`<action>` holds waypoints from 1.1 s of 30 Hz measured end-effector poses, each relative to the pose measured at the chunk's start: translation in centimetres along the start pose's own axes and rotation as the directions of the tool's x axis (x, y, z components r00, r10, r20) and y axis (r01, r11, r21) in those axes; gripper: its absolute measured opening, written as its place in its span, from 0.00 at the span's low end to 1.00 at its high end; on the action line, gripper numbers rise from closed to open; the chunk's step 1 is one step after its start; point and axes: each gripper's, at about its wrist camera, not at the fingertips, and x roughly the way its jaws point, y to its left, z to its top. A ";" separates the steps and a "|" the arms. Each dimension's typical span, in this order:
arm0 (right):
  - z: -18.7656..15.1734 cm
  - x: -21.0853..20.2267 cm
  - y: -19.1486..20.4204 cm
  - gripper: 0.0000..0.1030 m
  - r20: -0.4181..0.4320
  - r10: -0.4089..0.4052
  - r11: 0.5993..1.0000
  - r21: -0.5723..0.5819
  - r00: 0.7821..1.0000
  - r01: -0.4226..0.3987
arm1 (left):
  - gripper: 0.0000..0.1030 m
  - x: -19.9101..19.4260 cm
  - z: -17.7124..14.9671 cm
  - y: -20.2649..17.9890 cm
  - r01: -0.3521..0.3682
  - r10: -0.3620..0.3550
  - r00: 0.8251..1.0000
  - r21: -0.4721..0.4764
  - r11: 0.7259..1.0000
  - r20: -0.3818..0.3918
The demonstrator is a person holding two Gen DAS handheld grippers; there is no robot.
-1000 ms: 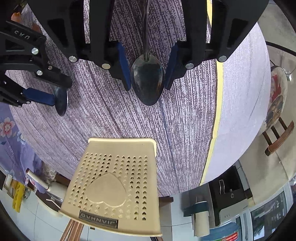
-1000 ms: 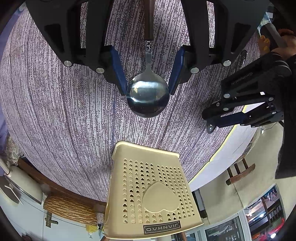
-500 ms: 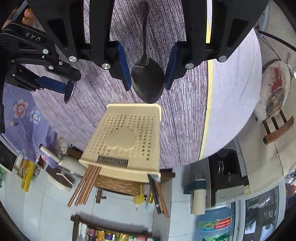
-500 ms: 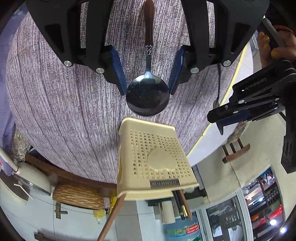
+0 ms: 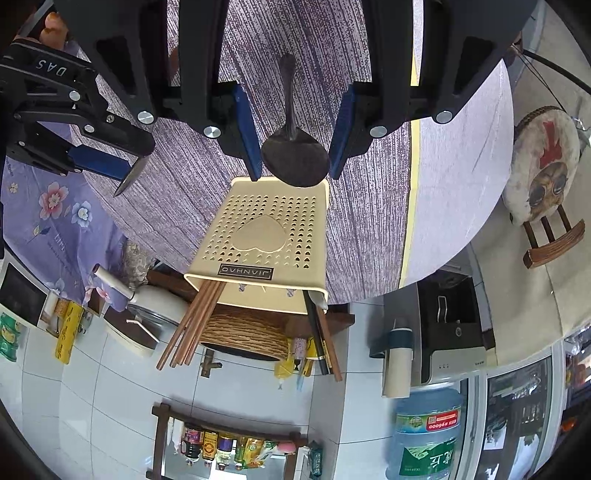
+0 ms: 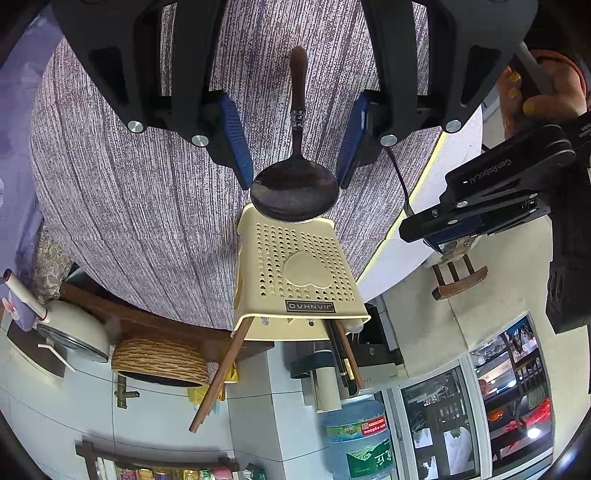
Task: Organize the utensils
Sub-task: 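Lift both held spoons and carry them over the cream caddy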
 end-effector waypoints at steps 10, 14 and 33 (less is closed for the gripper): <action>0.4 -0.8 0.2 0.46 0.016 0.012 1.000 0.003 1.000 -0.012 | 0.36 -0.6 0.3 0.4 0.015 -0.015 1.000 -0.007 1.000 0.019; 0.8 -1.1 0.4 0.46 0.022 0.016 1.000 -0.006 1.000 -0.016 | 0.36 -0.8 0.7 0.3 0.017 -0.017 1.000 -0.008 1.000 0.026; 10.9 -4.6 1.2 0.46 0.175 0.043 0.999 -0.011 0.984 -0.042 | 0.36 -3.9 11.3 1.2 0.028 -0.018 0.980 -0.050 0.998 0.199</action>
